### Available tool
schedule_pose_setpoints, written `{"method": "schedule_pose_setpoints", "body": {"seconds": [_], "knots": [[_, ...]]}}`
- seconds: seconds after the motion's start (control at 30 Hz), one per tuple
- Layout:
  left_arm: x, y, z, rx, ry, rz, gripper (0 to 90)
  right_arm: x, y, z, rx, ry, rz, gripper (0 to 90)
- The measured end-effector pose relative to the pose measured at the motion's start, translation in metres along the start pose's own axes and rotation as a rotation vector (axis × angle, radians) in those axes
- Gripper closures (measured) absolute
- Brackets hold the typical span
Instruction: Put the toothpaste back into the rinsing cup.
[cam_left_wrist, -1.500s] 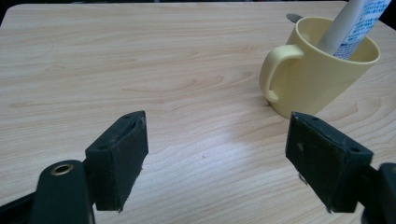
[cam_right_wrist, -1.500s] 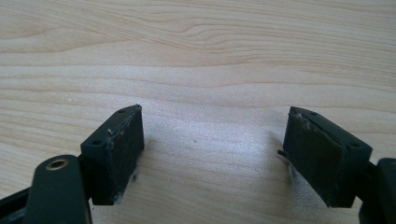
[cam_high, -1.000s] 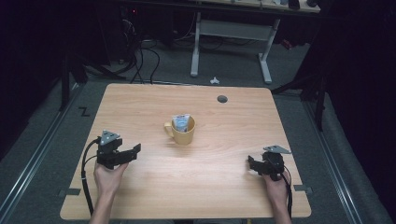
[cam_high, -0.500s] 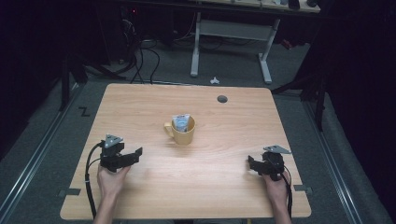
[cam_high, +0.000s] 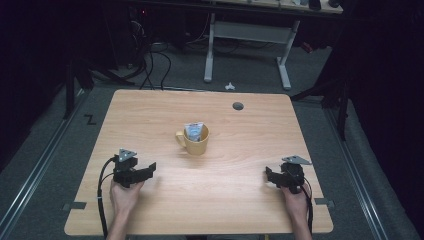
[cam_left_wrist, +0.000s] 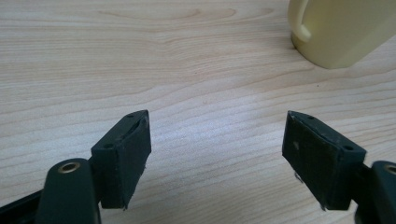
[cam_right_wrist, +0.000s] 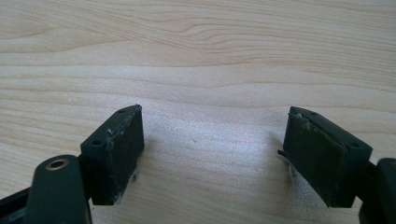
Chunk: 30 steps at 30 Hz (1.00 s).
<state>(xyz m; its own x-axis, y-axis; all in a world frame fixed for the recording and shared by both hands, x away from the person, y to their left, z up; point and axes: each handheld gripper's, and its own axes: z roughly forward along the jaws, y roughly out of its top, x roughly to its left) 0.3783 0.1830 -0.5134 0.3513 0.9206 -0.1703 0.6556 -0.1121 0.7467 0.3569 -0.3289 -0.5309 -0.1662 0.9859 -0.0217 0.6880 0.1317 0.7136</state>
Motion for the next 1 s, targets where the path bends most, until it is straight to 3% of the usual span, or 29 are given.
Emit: {"method": "schedule_pose_setpoints", "body": {"seconds": [0.33,0.63,0.73,1.0], "knots": [[-0.003,-0.009,0.015,0.017,0.054,0.016,24.7,0.000,0.000,0.000,-0.002,0.000,0.000,20.6],[-0.009,-0.013,0.022,0.014,0.117,0.058,25.2,0.000,0.000,0.000,-0.002,0.000,0.000,20.6],[-0.013,-0.013,0.024,0.025,0.147,0.089,24.6,0.000,0.000,0.000,-0.003,0.000,0.000,20.6],[-0.014,-0.013,0.024,0.027,0.140,0.089,23.1,0.000,0.000,0.000,-0.002,0.000,0.001,20.6]]}}
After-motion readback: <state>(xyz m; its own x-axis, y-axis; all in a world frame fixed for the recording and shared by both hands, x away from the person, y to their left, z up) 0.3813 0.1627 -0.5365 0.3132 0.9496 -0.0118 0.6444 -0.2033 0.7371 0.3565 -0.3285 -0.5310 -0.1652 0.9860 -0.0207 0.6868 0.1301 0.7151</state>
